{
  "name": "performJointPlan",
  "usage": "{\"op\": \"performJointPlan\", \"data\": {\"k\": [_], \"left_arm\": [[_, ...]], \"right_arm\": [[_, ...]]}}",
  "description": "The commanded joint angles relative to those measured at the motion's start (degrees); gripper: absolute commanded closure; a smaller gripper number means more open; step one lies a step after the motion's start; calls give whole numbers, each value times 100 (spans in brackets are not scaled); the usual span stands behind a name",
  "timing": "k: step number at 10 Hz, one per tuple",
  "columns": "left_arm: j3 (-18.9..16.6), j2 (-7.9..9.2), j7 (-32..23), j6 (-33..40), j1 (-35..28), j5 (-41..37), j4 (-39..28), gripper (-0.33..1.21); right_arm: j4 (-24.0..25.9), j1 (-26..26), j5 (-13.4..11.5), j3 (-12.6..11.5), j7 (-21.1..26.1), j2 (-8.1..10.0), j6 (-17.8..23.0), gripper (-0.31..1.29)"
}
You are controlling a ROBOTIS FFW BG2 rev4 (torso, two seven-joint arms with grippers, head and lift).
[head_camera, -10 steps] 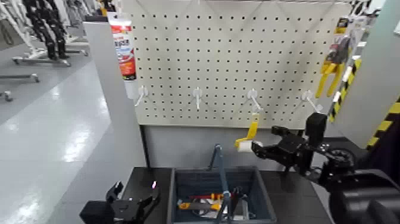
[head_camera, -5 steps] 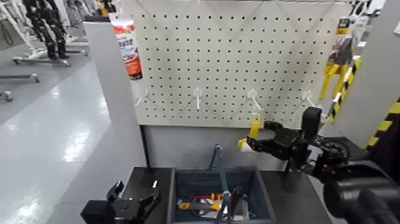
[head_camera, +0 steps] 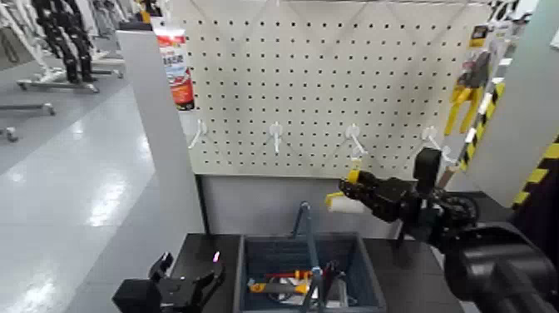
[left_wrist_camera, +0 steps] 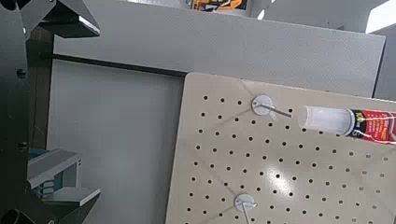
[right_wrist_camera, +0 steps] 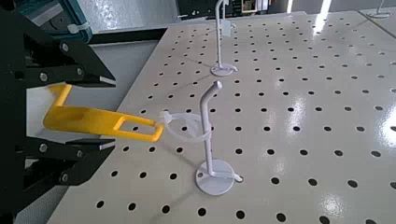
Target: Put the yellow roller into the crate.
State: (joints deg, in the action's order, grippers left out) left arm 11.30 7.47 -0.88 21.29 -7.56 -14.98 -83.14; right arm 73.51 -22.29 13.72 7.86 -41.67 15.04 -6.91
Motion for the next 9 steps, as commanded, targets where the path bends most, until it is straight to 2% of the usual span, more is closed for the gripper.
{"op": "performJointPlan", "data": {"k": [1,6,9], "left_arm": [[-5,0,0,7,0,-4,0,11],[-14,0,9,7,-9,4,0,11],[-14,18,9,-2,-18,4,-9,11]], "right_arm": [[59,14,-71,32,10,7,5,128],[146,111,-9,-48,-25,-19,76,128],[683,471,17,-285,-78,-116,-91,128]]}}
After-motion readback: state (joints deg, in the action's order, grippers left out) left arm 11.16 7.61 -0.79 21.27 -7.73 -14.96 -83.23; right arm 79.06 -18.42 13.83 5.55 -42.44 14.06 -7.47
